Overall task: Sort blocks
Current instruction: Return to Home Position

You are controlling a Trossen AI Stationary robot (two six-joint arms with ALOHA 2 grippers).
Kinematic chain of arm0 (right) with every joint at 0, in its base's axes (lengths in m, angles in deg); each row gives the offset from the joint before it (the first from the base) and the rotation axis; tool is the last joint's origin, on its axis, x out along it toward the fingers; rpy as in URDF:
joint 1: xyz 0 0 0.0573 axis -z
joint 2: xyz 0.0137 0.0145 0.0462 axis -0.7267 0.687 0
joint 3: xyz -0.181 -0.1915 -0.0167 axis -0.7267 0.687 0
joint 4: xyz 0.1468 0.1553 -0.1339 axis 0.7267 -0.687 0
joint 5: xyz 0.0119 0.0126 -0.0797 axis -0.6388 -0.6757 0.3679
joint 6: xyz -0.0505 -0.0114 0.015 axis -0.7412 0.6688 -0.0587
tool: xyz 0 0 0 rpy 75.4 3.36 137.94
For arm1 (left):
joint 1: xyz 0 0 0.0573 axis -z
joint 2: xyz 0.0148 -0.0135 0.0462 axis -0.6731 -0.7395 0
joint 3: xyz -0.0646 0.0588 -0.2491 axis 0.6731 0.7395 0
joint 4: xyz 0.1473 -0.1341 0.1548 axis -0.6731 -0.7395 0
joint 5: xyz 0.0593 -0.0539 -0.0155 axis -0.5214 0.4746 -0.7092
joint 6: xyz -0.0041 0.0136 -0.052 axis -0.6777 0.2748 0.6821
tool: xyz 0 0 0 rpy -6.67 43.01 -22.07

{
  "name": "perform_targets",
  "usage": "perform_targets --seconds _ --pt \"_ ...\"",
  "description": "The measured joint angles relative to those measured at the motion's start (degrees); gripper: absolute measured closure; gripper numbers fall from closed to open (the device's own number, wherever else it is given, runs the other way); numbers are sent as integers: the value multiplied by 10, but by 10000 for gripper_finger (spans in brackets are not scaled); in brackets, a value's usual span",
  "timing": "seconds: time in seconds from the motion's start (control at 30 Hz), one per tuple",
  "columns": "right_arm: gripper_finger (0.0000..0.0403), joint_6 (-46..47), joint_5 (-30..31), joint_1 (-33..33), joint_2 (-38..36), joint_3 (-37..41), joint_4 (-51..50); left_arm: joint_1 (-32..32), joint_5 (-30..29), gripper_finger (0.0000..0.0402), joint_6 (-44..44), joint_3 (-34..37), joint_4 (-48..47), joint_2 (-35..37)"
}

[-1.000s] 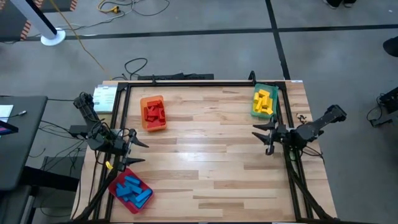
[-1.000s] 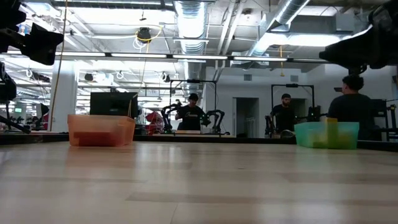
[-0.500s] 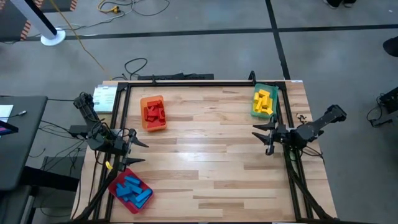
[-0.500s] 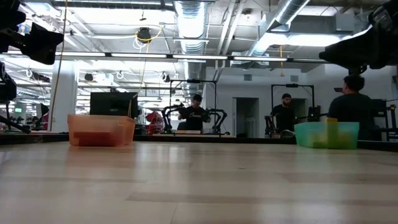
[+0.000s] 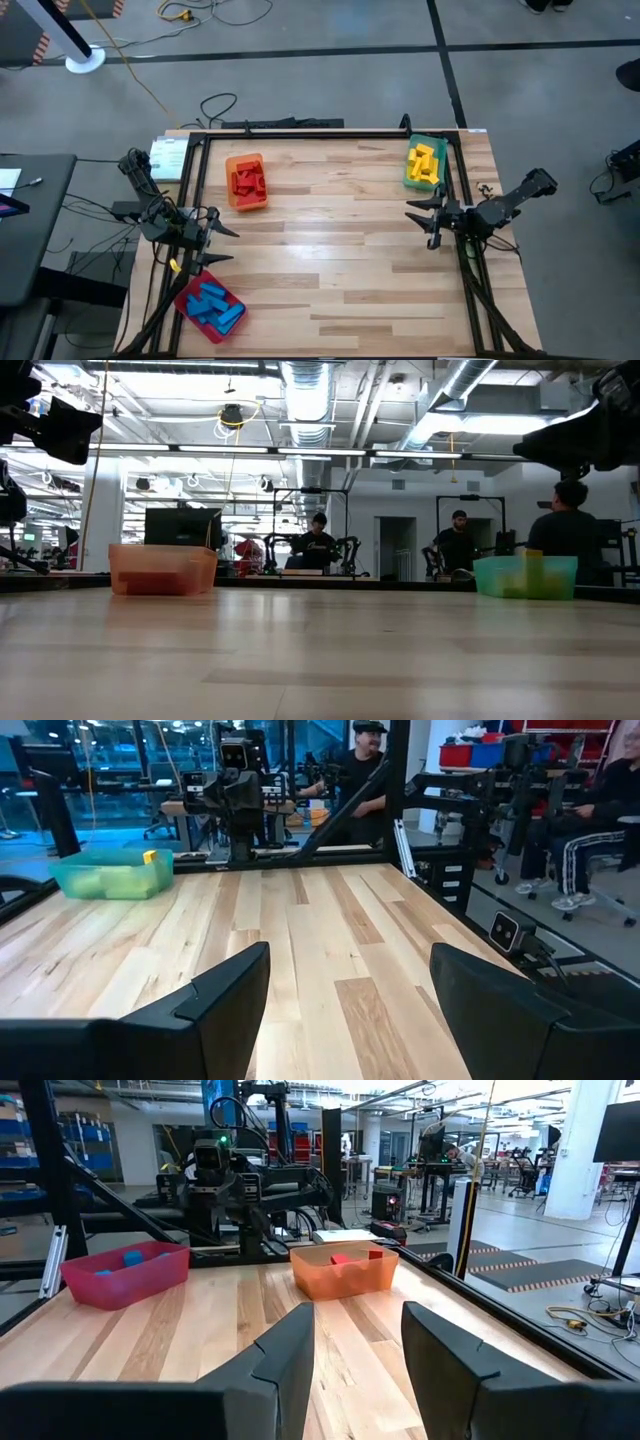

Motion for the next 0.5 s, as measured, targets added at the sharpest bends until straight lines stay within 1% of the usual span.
perform_targets --seconds 0.5 --pt "237 0 0 0 0 0 0 0 0 129 -16 0 1 0"
